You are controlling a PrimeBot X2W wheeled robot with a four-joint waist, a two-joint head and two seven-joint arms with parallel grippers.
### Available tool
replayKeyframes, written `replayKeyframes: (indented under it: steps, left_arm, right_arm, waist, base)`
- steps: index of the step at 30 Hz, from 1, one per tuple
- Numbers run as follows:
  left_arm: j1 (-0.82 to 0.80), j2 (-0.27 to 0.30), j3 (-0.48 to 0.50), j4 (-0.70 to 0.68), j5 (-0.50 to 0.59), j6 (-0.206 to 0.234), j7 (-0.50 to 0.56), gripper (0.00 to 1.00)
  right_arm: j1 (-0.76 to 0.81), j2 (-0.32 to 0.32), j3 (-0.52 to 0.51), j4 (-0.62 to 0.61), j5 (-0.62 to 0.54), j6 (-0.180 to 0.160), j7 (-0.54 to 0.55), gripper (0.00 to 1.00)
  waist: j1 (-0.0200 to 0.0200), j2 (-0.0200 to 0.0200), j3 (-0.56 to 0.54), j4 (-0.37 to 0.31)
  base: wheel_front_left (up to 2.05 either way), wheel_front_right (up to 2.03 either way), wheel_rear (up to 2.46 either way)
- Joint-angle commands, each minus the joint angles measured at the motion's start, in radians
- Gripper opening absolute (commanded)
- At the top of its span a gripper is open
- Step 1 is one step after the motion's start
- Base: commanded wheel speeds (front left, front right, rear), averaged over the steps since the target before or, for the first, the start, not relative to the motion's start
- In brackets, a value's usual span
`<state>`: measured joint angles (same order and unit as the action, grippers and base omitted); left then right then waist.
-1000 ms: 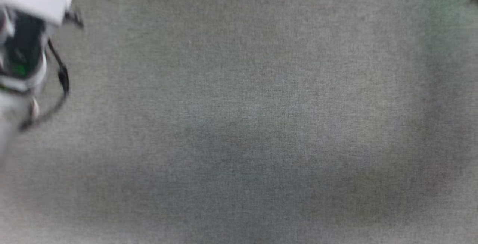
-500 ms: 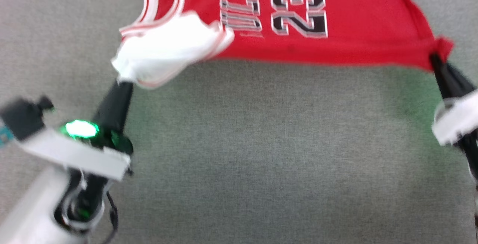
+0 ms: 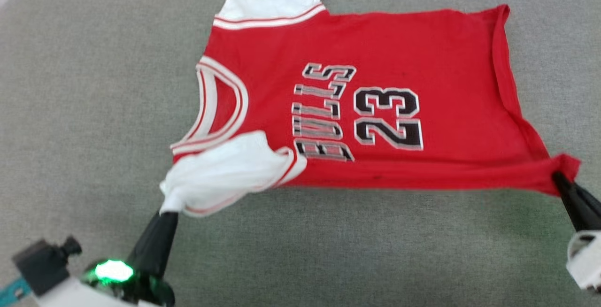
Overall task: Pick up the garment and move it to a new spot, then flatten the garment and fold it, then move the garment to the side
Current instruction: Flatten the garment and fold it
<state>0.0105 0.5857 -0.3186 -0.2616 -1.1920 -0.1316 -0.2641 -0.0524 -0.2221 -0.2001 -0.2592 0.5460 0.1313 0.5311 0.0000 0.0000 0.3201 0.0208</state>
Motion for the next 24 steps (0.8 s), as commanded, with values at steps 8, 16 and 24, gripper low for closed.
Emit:
replayKeyframes:
  steps: [8,16,24]
  left_arm:
    - [0.054,0.009,0.024,-0.063,0.045,0.002,0.001,0.00]
    - [-0.120,0.030,-0.042,0.017,0.055,0.002,0.001,0.00]
    - [-0.348,0.027,-0.091,0.187,0.037,0.002,0.001,0.00]
  right_arm:
    - [0.096,0.037,-0.048,-0.125,0.002,-0.001,0.041,0.00]
    - [-0.018,0.065,-0.018,-0.068,0.005,-0.001,0.046,0.00]
    - [-0.170,0.053,-0.013,0.073,0.018,-0.001,0.045,0.00]
  waist:
    - [0.0000,0.0000,0.022,-0.009]
    - [0.0000,0.0000,0.028,-0.010]
    - [0.0000,0.0000,0.062,0.000]
  base:
    - [0.00,0.00,0.00]
    - [0.00,0.00,0.00]
    - [0.00,0.00,0.00]
